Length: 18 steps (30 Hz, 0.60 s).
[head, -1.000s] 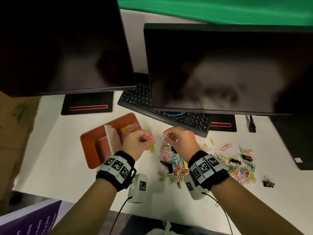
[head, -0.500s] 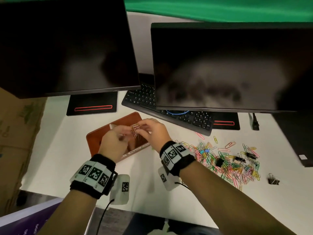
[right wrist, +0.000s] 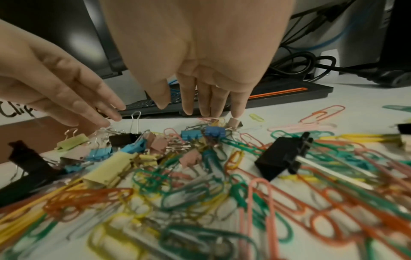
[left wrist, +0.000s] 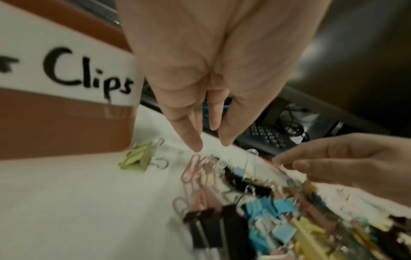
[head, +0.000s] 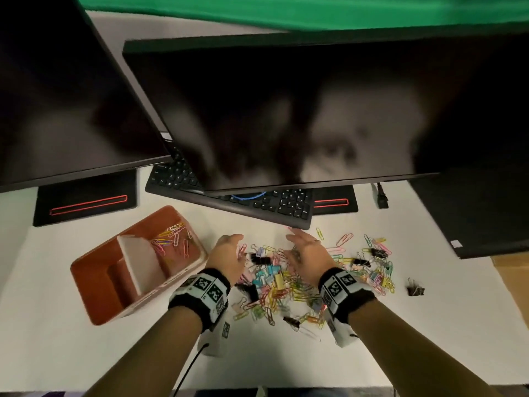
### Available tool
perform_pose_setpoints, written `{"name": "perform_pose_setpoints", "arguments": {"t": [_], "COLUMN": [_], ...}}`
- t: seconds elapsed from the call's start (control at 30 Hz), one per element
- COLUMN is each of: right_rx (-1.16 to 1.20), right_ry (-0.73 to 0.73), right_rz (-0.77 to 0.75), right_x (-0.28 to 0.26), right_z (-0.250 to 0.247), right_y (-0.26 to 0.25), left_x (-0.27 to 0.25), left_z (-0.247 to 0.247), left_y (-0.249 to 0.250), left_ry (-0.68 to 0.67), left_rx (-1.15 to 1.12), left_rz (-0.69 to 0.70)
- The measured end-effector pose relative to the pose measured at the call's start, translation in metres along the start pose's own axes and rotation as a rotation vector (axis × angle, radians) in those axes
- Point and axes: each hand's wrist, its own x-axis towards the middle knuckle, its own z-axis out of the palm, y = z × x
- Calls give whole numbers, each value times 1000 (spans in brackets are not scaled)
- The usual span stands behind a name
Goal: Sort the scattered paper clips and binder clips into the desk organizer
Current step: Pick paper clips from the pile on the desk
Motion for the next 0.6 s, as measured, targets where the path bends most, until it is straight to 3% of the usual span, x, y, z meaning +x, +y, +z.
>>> {"name": "perform_pose_setpoints", "arguments": {"t": [0.2,0.33,0.47,0.6], "right_rx": [17,49,80,106], "right_ry": [8,45,67,2], "right_rz": [-69,-139,-123,-68], "right_x": [8,6,8,11], "right_z": [5,7,2,-4], "right_y": [7,15,22,20], "left_x": [12,15,18,26], "left_z": [11,15,16,17], "left_y": [-8,-13,-14,-11], "left_ry": [-49,-25,22,81], "left_rx": [112,99,33,24], "left_rz": [-37,15,90,55]}}
